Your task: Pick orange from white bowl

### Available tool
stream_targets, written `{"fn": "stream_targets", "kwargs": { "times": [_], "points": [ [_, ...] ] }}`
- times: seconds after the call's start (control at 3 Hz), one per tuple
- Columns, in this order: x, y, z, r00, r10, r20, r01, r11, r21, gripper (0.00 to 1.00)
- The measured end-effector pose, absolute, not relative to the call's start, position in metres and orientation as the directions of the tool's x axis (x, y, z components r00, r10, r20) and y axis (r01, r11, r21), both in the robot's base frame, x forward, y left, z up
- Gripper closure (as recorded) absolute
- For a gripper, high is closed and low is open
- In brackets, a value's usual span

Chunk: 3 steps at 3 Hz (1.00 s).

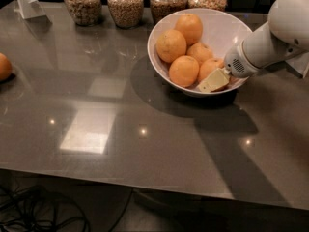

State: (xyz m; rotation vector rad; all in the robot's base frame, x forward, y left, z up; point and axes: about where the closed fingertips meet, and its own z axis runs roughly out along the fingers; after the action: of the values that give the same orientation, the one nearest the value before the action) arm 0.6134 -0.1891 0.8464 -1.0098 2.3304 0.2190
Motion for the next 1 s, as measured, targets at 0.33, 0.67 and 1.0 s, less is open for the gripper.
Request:
{"fn": "stream_targets", "kwargs": {
  "times": [0.33,0.67,1.0],
  "points": [
    [0.613,-0.189,0.849,-0.543,-0.615,-0.572,-0.711,0.699,-0.077,0.49],
    [0.613,-0.187,0.852,-0.542,-0.607,-0.581,-0.710,0.701,-0.070,0.73],
    [0.612,-0.184,0.869,-0.528,-0.585,-0.616,-0.708,0.703,-0.061,0.96]
  ]
}}
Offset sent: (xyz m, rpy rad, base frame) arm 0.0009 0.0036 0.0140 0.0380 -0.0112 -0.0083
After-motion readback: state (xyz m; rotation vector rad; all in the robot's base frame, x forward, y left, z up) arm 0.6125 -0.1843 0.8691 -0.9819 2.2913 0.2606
